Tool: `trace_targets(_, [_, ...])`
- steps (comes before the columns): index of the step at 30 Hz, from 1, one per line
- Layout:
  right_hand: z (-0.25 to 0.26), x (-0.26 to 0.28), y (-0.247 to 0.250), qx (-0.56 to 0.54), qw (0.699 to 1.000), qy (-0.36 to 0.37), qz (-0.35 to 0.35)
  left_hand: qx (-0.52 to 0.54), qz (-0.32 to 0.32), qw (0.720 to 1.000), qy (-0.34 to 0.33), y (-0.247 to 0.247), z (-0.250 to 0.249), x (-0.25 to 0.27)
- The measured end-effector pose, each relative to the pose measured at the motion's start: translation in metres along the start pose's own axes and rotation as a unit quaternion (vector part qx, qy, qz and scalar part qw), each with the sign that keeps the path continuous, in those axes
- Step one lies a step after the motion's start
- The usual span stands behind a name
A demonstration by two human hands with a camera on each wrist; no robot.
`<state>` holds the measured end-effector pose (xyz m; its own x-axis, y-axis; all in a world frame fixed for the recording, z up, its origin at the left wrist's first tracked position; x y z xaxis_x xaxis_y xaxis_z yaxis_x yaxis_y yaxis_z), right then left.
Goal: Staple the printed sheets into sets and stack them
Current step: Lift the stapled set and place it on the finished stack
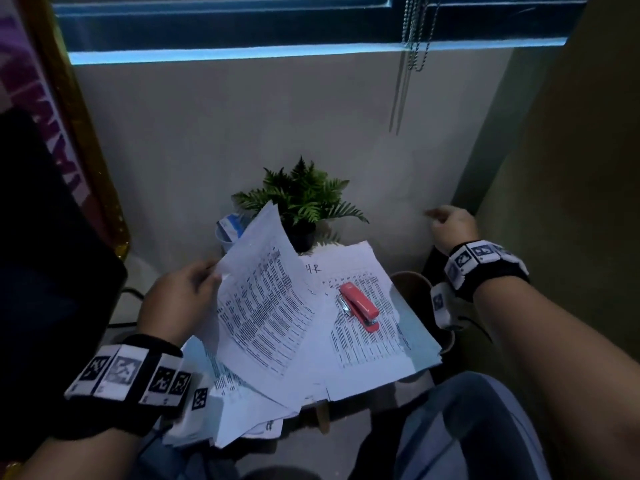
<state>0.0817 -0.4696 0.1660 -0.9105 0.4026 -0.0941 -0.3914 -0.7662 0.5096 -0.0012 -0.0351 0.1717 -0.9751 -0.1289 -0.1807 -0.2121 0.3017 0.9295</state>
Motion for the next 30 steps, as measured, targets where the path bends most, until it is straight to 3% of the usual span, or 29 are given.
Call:
trace_targets(3, [0.032, 0.032, -0.038, -0.055, 0.992, 0.051, 0.098, 0.001, -0.03, 0.999, -0.04, 0.023, -0.015, 0.0])
trace_targets(7, [0.078, 0.087, -0.088, -0.089, 0.956, 0.091, 0.266, 0.031, -0.05, 0.994, -0.097, 0.056, -0.039, 0.007])
trace_targets(10, [0.105, 0.112, -0.108, -0.117, 0.931, 0.097, 0.332, 0.082, -0.071, 0.981, -0.16, 0.082, -0.051, 0.013])
trace_targets(14, [0.119, 0.117, -0.115, -0.28, 0.902, 0.069, 0.32, 0.08, -0.122, 0.96, -0.238, 0.114, -0.062, 0.017])
trace_targets(19, [0.121, 0.122, -0.101, -0.347, 0.891, 0.086, 0.279, 0.233, -0.171, 0.937, -0.193, 0.132, -0.042, 0.026])
trace_targets(23, [0.121, 0.139, -0.103, -0.34, 0.888, 0.077, 0.3, 0.315, -0.187, 0.92, -0.142, 0.126, -0.025, 0.031])
trace_targets(25, [0.121, 0.144, -0.104, -0.294, 0.902, 0.068, 0.308, 0.313, -0.182, 0.918, -0.16, 0.126, -0.028, 0.035])
trace_targets(28, [0.124, 0.15, -0.112, -0.29, 0.892, 0.058, 0.343, 0.297, -0.155, 0.916, -0.22, 0.131, -0.041, 0.039])
trace_targets(30, [0.127, 0.151, -0.115, -0.292, 0.895, 0.05, 0.335, 0.296, -0.168, 0.914, -0.223, 0.138, -0.043, 0.039])
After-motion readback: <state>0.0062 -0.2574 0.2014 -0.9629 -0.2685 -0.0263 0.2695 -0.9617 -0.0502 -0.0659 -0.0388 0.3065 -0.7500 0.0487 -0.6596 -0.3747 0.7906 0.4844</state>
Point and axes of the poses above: each hand's wrist, its own x-axis away from the middle knuckle, its own y-axis out of the back of the hand, z = x × y, the point moved 7 cm from there along -x, towards the middle knuckle, and after that the axes turned 14 degrees about -x, right-handed, at the moved point
